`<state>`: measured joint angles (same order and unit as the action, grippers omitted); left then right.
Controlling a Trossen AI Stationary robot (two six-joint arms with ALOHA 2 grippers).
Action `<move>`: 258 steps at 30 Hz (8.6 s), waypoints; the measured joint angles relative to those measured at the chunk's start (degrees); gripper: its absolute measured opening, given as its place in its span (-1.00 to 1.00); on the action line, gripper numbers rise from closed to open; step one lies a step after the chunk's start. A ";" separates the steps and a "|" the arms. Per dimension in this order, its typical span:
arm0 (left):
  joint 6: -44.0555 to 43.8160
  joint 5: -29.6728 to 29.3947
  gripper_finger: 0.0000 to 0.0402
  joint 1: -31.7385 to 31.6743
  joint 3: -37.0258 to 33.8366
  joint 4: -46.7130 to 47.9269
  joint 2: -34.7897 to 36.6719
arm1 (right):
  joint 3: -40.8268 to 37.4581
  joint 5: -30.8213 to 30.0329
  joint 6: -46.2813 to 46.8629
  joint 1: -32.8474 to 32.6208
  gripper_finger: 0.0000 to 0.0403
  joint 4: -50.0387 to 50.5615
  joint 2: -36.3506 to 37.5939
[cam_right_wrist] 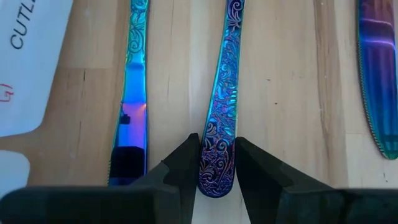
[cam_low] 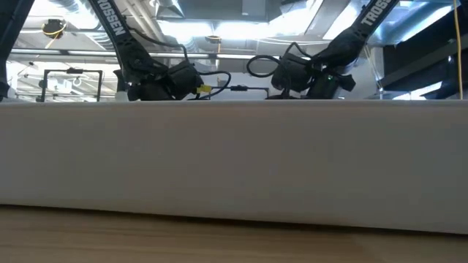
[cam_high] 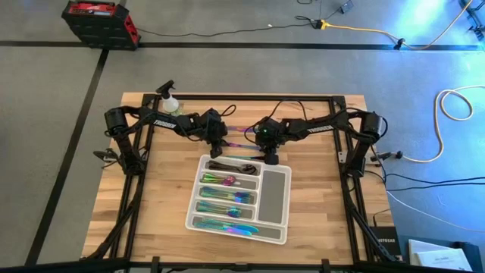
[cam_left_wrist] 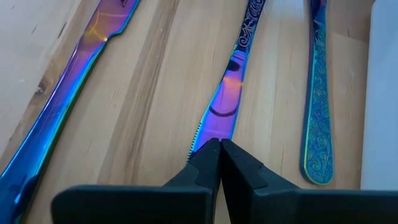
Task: Sort silverware
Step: Put the purple knife into the white silverware tray
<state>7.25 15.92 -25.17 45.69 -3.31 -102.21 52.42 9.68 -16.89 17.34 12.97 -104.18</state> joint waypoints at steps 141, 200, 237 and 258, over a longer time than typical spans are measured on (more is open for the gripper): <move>-8.46 -8.57 0.19 6.07 2.54 14.24 10.16 | 13.74 -1.21 1.43 1.77 -0.14 9.85 -7.59; -8.88 -7.39 0.19 7.61 2.54 14.73 9.75 | 20.76 -2.98 -1.19 1.19 -0.39 20.30 -8.81; -7.20 -9.01 0.19 6.26 2.54 13.73 9.46 | 21.14 0.63 9.23 -0.13 -0.39 17.51 -12.31; -7.82 -8.90 0.19 6.29 2.54 13.64 9.42 | 20.82 -0.56 9.21 -0.09 -0.74 18.49 -11.39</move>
<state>-0.58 7.03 -18.87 48.23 10.33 -92.79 73.24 9.11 -7.68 17.26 31.46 -115.57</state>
